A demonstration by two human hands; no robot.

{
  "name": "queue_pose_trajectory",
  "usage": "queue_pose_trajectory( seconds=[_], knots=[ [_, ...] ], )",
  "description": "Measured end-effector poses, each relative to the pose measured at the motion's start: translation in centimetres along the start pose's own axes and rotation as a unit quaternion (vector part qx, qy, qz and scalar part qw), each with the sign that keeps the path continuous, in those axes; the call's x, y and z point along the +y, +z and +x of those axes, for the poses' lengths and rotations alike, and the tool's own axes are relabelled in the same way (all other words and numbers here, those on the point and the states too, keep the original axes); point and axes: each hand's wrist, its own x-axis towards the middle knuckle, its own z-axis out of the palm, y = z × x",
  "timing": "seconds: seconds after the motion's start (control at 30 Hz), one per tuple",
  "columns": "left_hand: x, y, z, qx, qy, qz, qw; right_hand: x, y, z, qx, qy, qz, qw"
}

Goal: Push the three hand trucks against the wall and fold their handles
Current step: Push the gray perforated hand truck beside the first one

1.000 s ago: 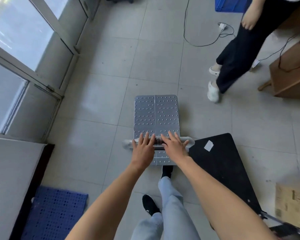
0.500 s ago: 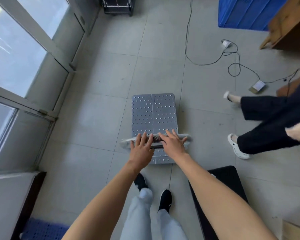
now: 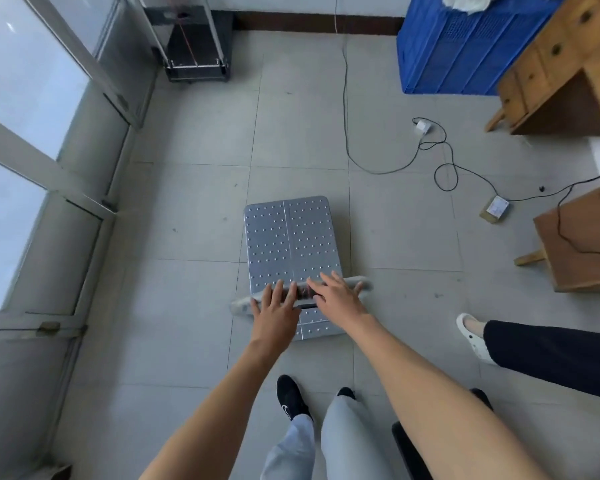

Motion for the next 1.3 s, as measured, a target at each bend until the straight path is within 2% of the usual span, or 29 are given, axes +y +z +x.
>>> queue_pose_trajectory(
  seconds=[0.37,0.57,0.73,0.97,1.3],
  knots=[
    [-2.6,-11.2,16.9,-0.017,-0.021,-0.011,1.000,-1.0,-9.0,16.3,-0.003,-0.051,-0.069,0.996],
    [-3.7,-17.0,25.7,-0.050,-0.016,-0.013,0.999,-2.3,-14.9,24.6,-0.020,-0.047,-0.110,0.993],
    [-4.7,-21.4,33.6,-0.045,-0.022,-0.017,0.999,-3.0,-19.9,32.4,-0.028,-0.055,-0.122,0.991],
    [-7.2,-28.1,45.4,-0.010,-0.019,-0.027,0.999,-5.5,-27.8,44.2,0.013,-0.038,-0.119,0.992],
    [-11.0,-38.1,61.1,-0.002,-0.022,-0.008,1.000,-9.1,-36.7,59.7,0.054,-0.007,-0.140,0.989]
  ],
)
